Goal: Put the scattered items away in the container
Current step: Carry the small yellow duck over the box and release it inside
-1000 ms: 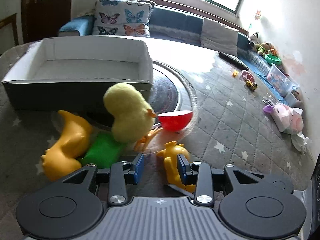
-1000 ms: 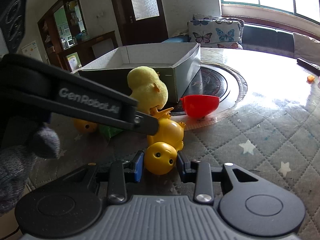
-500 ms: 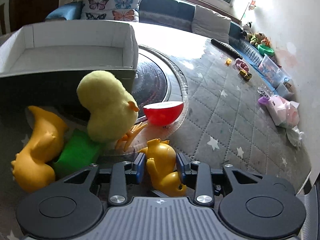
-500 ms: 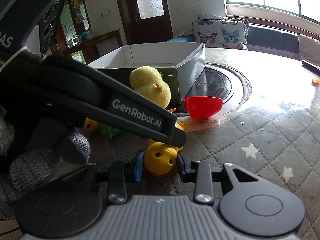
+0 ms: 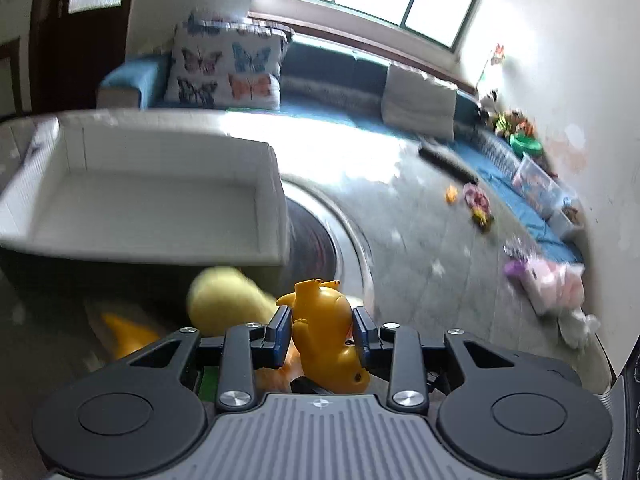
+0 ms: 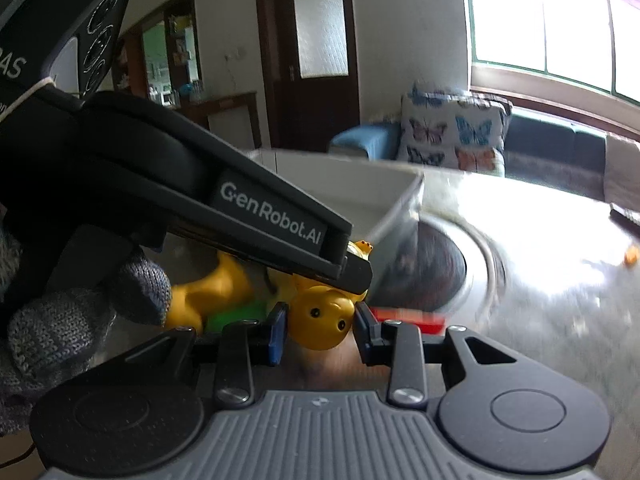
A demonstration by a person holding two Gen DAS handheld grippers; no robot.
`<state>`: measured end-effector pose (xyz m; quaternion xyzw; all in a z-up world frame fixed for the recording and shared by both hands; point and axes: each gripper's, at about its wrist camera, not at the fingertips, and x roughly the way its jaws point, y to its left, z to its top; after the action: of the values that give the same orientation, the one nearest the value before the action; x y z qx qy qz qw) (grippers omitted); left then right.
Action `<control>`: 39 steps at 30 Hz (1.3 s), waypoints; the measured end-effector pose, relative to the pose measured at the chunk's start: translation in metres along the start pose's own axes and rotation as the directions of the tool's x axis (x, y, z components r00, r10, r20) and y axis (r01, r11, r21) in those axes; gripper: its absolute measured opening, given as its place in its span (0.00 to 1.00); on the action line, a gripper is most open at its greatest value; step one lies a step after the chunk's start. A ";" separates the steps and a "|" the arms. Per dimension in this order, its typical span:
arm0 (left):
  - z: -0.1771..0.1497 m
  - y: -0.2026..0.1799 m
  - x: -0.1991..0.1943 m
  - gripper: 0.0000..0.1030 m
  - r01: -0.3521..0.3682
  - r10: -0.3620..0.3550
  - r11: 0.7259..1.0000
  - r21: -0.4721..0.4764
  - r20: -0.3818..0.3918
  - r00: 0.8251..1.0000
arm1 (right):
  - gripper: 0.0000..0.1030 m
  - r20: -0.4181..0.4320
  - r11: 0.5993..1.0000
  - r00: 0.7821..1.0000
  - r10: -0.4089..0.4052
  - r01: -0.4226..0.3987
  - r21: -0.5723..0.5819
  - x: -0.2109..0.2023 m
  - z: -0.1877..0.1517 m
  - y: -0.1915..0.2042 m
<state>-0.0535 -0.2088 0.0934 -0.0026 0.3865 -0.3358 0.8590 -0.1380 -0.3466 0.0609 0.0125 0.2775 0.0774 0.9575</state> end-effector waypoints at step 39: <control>0.074 0.103 0.094 0.35 -0.081 0.066 0.987 -0.138 -0.106 0.992 | 0.48 -0.173 0.999 0.984 0.033 -0.034 0.000 0.141 0.076 -0.011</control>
<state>0.0992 -0.2023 0.0560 -0.0326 0.4521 -0.2752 0.8478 0.0223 -0.3341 0.0499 0.0088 0.3592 0.0948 0.9284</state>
